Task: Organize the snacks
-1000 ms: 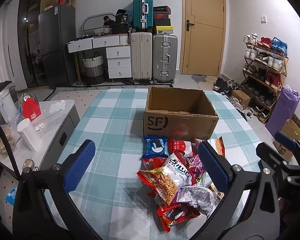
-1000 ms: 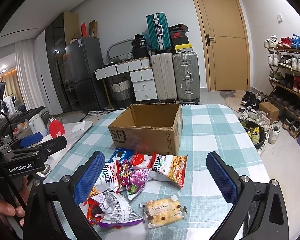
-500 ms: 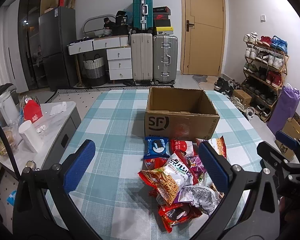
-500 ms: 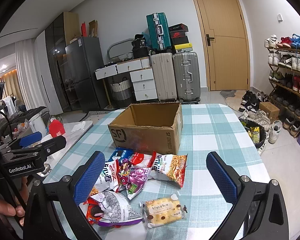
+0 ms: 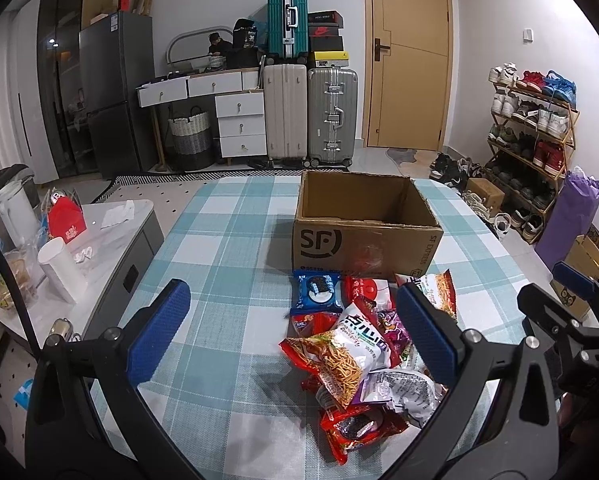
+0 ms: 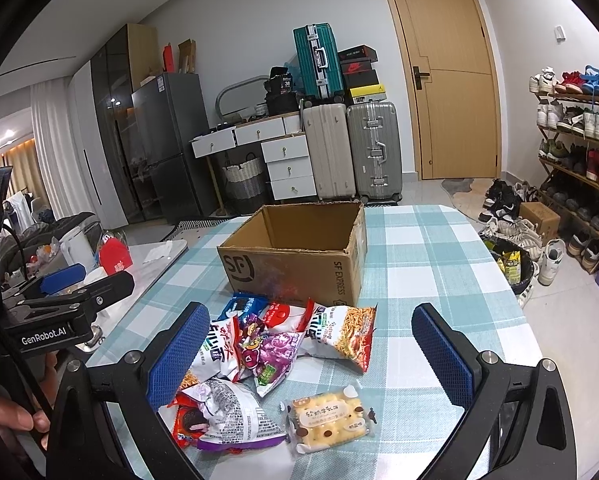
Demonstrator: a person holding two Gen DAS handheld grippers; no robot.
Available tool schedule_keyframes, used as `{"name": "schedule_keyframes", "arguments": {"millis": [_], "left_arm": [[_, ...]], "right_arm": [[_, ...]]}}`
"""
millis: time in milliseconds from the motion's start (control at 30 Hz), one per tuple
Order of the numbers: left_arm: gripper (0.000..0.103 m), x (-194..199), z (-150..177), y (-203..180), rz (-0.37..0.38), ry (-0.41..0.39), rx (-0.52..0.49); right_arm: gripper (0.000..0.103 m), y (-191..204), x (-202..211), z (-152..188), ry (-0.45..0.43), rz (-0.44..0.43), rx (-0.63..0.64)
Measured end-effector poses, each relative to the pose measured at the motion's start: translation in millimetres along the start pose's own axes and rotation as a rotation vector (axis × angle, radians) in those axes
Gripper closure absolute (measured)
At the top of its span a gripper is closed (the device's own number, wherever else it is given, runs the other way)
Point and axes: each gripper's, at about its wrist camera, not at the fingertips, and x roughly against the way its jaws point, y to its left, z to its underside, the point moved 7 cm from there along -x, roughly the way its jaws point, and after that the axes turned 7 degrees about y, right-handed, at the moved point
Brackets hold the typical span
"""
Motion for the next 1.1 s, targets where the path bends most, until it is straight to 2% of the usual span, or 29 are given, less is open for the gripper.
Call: {"name": "schedule_keyframes", "arguments": {"millis": [367, 667, 767, 1100], "left_arm": [[0.000, 0.0, 5.6, 4.5, 0.004, 0.018, 0.005], [0.000, -21.4, 10.9, 8.6, 0.005, 0.047, 0.007], [0.000, -29.8, 14.1, 10.0, 0.012, 0.060, 0.008], [0.000, -69.6, 34.1, 15.9, 0.037, 0.120, -0.009]], "right_arm": [[0.000, 0.6, -2.6, 4.3, 0.015, -0.008, -0.002], [0.000, -1.6, -14.0, 10.6, 0.040, -0.019, 0.006], [0.000, -0.3, -17.5, 11.9, 0.049, -0.057, 0.007], [0.000, 31.3, -64.6, 54.1, 0.225, -0.206, 0.112]]}}
